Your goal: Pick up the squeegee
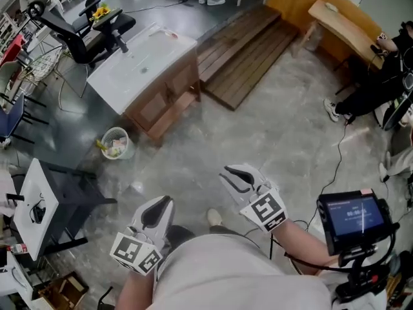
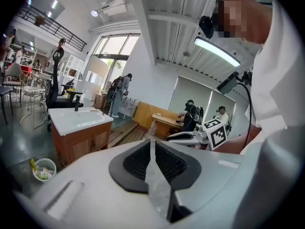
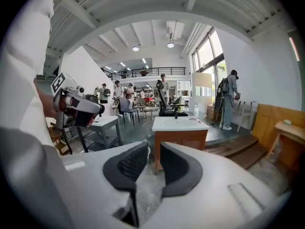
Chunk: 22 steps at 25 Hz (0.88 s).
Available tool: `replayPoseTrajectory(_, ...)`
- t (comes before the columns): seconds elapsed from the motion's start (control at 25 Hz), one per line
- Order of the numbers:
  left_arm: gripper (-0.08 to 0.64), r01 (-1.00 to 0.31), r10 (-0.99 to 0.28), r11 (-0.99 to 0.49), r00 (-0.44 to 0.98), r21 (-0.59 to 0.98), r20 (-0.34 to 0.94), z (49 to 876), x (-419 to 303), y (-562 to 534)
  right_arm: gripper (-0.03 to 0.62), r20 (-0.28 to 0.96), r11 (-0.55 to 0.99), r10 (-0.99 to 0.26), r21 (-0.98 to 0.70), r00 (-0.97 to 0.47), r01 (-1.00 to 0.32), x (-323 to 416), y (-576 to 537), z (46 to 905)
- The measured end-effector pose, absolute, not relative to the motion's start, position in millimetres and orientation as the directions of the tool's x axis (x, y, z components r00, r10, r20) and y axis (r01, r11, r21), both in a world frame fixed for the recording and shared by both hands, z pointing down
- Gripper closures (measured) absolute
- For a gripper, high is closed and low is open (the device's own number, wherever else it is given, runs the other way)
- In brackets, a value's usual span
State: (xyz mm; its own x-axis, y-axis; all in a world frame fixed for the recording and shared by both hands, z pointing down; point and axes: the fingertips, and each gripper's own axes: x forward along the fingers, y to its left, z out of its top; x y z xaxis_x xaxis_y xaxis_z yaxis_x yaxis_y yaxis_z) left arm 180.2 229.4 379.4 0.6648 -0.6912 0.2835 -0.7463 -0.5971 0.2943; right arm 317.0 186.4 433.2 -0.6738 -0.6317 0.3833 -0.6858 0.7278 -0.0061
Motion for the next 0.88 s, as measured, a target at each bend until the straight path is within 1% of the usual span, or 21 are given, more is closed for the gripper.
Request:
replayPoseTrajectory(0.16, 0.52, -0.742, -0.683, -0.602, 0.67, 0.295, 0.291, 384, 180, 216, 0.523, 0.388, 0.71, -0.65, 0.004, -0.653, -0.704, 320, 165, 441)
replayPoseTrajectory(0.24, 0.551, -0.734, -0.674, -0.608, 0.679, 0.303, 0.291, 388, 173, 201, 0.513, 0.388, 0.699, -0.662, 0.009, -0.641, -0.716, 314, 146, 444)
replayPoseTrajectory(0.4, 0.552, -0.703, -0.647, -0.631, 0.71, 0.328, 0.279, 403, 158, 161, 0.509, 0.404, 0.697, -0.657, 0.004, -0.636, -0.717, 295, 102, 455)
replayPoseTrajectory(0.64, 0.552, -0.665, -0.625, -0.647, 0.743, 0.373, 0.241, 404, 117, 81, 0.508, 0.428, 0.686, -0.662, 0.016, -0.615, -0.728, 251, 24, 451)
replayPoseTrajectory(0.88, 0.552, -0.647, -0.605, -0.692, 0.762, 0.32, 0.231, 404, 70, 0, 0.509, 0.419, 0.658, -0.698, 0.056, -0.581, -0.751, 209, -73, 451)
